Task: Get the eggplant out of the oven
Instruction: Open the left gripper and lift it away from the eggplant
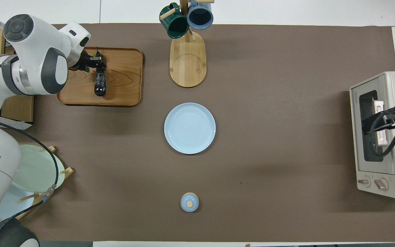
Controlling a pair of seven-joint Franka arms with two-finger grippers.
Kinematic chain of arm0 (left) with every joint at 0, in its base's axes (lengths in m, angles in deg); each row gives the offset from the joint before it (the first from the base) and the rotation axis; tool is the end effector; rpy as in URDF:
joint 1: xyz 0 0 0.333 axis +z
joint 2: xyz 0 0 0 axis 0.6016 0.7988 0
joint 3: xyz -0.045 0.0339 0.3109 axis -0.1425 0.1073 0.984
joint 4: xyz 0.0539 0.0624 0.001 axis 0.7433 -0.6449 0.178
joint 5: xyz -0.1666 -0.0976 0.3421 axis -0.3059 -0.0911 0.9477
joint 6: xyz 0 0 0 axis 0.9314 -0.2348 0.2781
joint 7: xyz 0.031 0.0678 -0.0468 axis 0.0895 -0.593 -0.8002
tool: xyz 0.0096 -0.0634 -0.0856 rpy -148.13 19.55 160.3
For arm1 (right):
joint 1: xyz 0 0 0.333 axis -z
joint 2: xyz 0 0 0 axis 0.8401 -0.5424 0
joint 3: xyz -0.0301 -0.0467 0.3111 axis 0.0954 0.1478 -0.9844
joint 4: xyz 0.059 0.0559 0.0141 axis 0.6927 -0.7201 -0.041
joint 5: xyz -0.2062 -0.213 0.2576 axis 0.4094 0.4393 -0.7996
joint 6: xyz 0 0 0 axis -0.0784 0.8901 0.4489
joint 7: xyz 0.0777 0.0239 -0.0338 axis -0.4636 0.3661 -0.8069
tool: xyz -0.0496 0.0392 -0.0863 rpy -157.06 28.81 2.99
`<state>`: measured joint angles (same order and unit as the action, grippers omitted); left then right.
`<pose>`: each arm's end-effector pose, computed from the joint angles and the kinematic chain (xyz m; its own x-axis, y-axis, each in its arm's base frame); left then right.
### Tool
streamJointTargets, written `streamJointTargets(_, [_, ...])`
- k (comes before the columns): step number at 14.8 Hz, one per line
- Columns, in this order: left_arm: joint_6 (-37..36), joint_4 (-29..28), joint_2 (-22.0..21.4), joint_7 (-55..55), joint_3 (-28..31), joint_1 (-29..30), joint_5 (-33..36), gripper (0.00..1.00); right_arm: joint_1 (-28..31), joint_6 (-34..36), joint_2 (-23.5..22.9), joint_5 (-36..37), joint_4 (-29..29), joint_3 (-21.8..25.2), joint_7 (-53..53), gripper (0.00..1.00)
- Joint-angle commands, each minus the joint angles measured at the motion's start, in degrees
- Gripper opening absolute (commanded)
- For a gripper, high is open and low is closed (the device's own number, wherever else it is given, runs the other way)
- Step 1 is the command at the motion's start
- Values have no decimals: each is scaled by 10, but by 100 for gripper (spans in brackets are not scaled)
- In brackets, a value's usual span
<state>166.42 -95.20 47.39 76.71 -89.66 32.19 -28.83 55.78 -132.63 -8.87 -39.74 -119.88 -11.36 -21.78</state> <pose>0.7275 -0.0989 0.3354 0.9953 0.0136 0.0958 0.0057 -0.9966 0.0826 0.5276 -0.0169 0.6009 0.9742 0.1070 -0.1987 0.1202 -0.9912 0.0556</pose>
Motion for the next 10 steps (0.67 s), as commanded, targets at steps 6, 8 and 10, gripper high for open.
streamJointTargets(6, [-168,-4,-165,-39,7,19,22,100,-4,8,-3,-6,15,10,10,100])
streamJointTargets(8, [-222,-4,-204,-38,7,18,47,100,-5,7,-3,-7,15,12,10,100])
streamJointTargets(10, [-279,-6,-246,-35,7,20,47,100,-5,6,-2,-9,15,16,10,100])
